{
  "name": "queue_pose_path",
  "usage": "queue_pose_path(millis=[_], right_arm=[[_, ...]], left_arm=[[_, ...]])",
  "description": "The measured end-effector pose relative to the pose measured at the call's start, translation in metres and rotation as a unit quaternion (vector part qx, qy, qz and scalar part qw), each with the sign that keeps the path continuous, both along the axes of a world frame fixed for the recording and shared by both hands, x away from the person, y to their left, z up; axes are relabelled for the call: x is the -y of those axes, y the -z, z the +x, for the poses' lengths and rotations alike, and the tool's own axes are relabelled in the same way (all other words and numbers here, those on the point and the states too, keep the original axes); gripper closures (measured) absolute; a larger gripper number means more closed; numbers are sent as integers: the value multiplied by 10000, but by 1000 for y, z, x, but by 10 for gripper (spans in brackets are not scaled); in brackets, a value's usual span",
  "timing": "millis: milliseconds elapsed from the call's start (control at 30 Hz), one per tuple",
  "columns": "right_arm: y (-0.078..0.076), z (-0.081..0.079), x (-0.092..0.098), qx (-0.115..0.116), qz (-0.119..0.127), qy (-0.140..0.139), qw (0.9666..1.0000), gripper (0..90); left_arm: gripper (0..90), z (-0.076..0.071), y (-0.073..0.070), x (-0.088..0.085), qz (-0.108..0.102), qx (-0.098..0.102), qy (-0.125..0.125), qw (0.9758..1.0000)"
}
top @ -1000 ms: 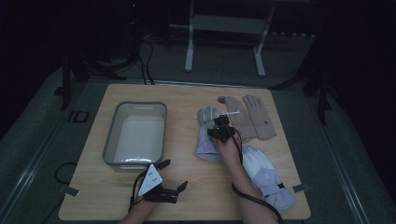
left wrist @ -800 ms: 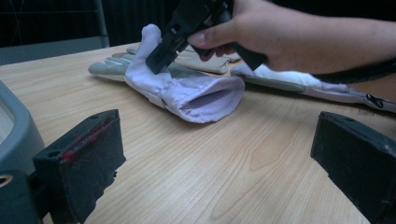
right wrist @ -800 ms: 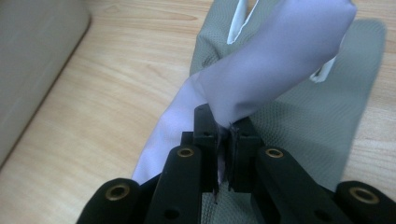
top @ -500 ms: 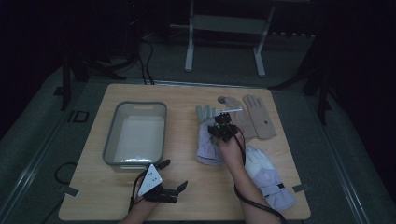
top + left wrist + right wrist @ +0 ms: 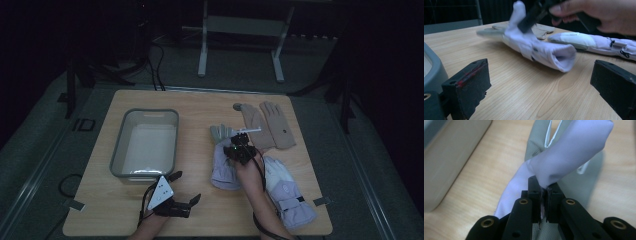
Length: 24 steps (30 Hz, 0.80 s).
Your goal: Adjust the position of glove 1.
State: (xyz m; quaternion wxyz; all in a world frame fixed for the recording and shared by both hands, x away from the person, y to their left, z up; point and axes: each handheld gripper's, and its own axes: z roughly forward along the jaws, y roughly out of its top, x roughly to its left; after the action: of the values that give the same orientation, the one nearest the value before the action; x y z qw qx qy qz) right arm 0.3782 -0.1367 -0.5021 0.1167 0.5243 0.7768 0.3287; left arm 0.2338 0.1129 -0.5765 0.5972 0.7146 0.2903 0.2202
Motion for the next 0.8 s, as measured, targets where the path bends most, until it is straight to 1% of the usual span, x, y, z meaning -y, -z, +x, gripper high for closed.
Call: queue_pose_path(millis=[167,233,300,367,400,433,467,500,533,567,633,667,700,733,767,800], right_arm=[[22,-6,-1,-171,-90,49,9998,841],[30,-7,1,-222,-18,24,9997,831],[33,-7,4,-230,82,19,9997,815],[32,-5,6,-280,141,0,9995,781],[31,-4,7,-297,148,-33,9994,751],[30,-4,8,-261,140,-104,9995,705],[29,-4,9,-192,100,-164,9996,652],[28,-4,11,-182,85,-291,9994,584],[27,-3,13,-157,122,-398,9990,528],[27,-4,15,-106,100,-469,9988,508],[23,-6,19,-153,130,-443,9988,483],[20,-7,22,-121,164,-456,9988,432],[20,-7,22,-121,164,-456,9988,432],[17,-8,24,-93,151,-451,9988,403],[9,-11,30,-23,157,-433,9989,324],[5,-12,33,11,202,-458,9987,272]], left_arm=[[28,0,0,0,-1,1,4,10000],[28,0,0,0,-5,-17,3,10000],[28,0,0,0,-6,-17,1,10000],[28,0,0,0,2,-19,-4,10000],[28,0,0,0,1,-18,-3,10000],[28,0,0,0,1,-19,-2,10000],[28,0,0,0,-2,-17,-2,10000],[28,0,0,0,3,-19,-3,10000],[28,0,0,0,4,-20,-5,10000],[28,0,0,0,4,-20,-5,10000],[28,0,0,0,-2,-20,4,10000],[28,0,0,0,-6,-18,3,10000],[28,0,0,0,-6,-18,3,10000],[28,0,0,0,-1,-19,-5,10000],[28,0,0,0,-1,-20,-7,10000],[28,0,0,0,0,-21,-10,10000]])
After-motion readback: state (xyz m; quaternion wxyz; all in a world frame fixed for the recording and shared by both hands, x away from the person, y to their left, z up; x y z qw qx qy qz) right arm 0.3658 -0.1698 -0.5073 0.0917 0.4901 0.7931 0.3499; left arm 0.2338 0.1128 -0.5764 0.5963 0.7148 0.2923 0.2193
